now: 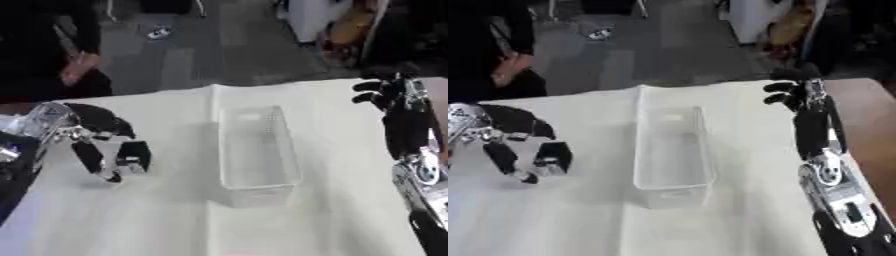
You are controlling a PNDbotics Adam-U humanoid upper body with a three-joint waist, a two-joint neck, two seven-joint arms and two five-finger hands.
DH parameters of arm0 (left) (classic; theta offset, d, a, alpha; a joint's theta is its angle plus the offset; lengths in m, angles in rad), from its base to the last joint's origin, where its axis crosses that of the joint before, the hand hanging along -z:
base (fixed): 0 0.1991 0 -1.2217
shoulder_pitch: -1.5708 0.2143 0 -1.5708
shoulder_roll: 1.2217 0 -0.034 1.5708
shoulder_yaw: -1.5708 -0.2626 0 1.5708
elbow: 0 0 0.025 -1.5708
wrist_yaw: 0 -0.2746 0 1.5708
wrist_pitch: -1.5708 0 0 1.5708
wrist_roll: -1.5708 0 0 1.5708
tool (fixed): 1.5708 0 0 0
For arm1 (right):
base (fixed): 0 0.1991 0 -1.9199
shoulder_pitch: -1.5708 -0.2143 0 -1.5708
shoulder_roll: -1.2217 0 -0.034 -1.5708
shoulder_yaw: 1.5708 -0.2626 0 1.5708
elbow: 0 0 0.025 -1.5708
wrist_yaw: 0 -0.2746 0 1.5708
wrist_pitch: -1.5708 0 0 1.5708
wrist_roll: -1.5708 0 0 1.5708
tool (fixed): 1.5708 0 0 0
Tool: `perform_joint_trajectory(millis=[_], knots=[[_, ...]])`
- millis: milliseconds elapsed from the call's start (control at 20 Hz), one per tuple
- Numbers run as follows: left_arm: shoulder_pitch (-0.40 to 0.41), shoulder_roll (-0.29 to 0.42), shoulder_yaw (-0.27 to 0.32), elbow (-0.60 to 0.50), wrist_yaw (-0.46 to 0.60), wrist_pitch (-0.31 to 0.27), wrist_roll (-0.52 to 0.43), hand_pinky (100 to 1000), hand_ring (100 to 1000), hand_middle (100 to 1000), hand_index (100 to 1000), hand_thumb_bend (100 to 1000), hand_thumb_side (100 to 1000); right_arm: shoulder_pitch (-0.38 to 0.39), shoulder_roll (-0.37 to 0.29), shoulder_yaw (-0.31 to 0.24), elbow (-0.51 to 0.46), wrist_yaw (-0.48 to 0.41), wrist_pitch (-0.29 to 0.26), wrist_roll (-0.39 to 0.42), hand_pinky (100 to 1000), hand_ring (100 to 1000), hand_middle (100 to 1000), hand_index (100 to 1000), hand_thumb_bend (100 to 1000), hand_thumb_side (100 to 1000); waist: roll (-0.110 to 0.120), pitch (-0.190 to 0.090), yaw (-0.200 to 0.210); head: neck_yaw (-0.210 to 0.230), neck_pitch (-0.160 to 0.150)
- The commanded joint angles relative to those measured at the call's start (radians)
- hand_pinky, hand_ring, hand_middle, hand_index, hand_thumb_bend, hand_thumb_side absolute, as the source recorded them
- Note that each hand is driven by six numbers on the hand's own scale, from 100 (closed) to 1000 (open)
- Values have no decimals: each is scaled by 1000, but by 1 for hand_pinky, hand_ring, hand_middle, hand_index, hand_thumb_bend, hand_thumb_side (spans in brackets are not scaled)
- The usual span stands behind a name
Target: Pick up objects on the table and place them in the box.
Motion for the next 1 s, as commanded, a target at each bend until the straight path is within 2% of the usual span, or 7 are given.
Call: perform_joint_trajectory(millis=[50, 450, 500, 550, 600, 750, 1000], knots=[[-27, 5, 23, 22, -54, -181, -126, 973, 899, 949, 990, 479, 791, -20, -4, -4, -18, 5, 2, -1, 547, 617, 642, 714, 188, 1000, 0, -10, -5, 12, -15], [-30, -10, 39, 58, -159, -176, -8, 968, 887, 936, 973, 488, 772, -24, -2, -4, -20, 4, 3, 0, 547, 617, 642, 714, 188, 1000, 1, -3, -12, 20, -20], [-33, -13, 45, 55, -164, -172, 14, 854, 777, 802, 826, 457, 715, -24, -1, -4, -20, 4, 3, 0, 547, 617, 642, 714, 187, 1000, 0, -3, -13, 21, -21], [-36, -15, 65, 36, -146, -146, 84, 465, 445, 462, 526, 100, 814, -23, -2, -5, -19, 4, 3, 0, 547, 617, 641, 714, 187, 1000, -1, -2, -13, 21, -22], [-31, -12, 75, 23, -117, -106, 171, 646, 589, 610, 641, 119, 811, -21, -3, -5, -19, 4, 3, 0, 547, 617, 641, 714, 187, 1000, -1, -2, -13, 22, -22], [-22, -3, 69, 26, -99, -41, 320, 139, 109, 100, 354, 100, 776, -19, -5, -5, -17, 5, 3, 1, 547, 617, 641, 714, 186, 1000, -1, -4, -12, 23, -22], [-18, 22, 69, -8, -23, 25, 350, 100, 100, 100, 286, 100, 724, -13, -9, -5, -14, 6, 3, 2, 547, 617, 641, 714, 186, 1000, -1, -13, -4, 22, -18]])
